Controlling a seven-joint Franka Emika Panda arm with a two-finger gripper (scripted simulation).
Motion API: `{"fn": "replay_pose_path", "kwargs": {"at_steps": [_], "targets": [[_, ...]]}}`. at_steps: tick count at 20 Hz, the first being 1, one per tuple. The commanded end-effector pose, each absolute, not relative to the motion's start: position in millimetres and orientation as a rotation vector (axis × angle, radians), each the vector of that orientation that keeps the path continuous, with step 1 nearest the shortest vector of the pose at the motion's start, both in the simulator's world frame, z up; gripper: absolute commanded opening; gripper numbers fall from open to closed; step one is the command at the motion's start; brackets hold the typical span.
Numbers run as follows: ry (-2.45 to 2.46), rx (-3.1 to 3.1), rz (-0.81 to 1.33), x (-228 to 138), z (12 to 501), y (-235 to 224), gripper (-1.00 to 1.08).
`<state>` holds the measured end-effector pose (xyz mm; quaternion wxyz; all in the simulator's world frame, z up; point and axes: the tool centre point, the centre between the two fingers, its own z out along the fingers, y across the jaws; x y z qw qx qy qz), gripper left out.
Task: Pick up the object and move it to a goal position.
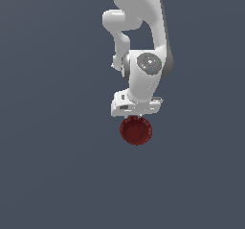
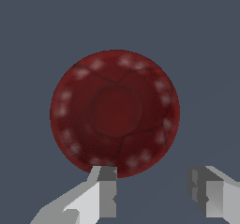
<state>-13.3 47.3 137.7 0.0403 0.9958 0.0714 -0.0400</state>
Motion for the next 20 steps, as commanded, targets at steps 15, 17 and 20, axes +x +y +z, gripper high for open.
{"fn": "replay_pose_path", "kwargs": {"at_steps": [15,17,20], "targets": [[0.650,2.626,-0.267,-21,82,122,0.28],[0.683,2.578,-0.270,-21,78,129,0.28],[0.721,2.519,-0.271,-22,73,137,0.28]]}}
